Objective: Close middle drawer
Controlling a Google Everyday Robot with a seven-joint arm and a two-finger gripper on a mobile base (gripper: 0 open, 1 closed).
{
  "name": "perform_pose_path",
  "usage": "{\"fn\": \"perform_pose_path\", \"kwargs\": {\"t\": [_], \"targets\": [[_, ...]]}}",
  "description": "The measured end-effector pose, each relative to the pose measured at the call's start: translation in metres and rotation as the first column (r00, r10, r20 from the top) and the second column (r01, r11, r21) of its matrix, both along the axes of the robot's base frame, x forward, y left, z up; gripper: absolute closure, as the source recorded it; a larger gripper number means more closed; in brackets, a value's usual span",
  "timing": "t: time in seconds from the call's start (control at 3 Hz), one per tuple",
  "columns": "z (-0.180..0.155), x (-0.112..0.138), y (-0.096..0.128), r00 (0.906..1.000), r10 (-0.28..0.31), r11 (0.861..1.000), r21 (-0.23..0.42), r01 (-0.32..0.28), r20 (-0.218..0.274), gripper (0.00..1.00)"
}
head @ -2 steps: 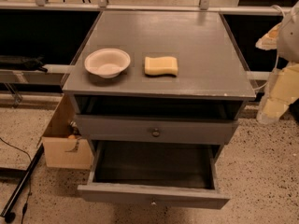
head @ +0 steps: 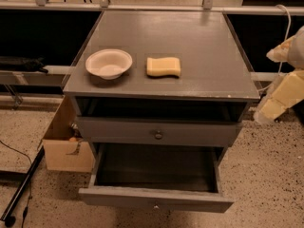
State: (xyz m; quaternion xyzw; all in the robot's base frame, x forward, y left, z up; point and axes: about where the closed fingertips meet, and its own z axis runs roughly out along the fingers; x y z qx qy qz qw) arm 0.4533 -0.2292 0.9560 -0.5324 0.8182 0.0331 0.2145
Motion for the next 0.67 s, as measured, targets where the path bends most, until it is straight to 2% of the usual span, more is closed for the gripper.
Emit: {"fn": "perform_pose_path", "kwargs": {"t": [0.33, 0.67], "targets": [[-0.056, 0.004, 0.012, 0.9908, -0.088, 0.982, 0.161, 0.103, -0.103, 0.00], [-0.112, -0.007, 0.034, 0.9741, -0.089, 0.965, 0.226, 0.136, -0.208, 0.00]]}}
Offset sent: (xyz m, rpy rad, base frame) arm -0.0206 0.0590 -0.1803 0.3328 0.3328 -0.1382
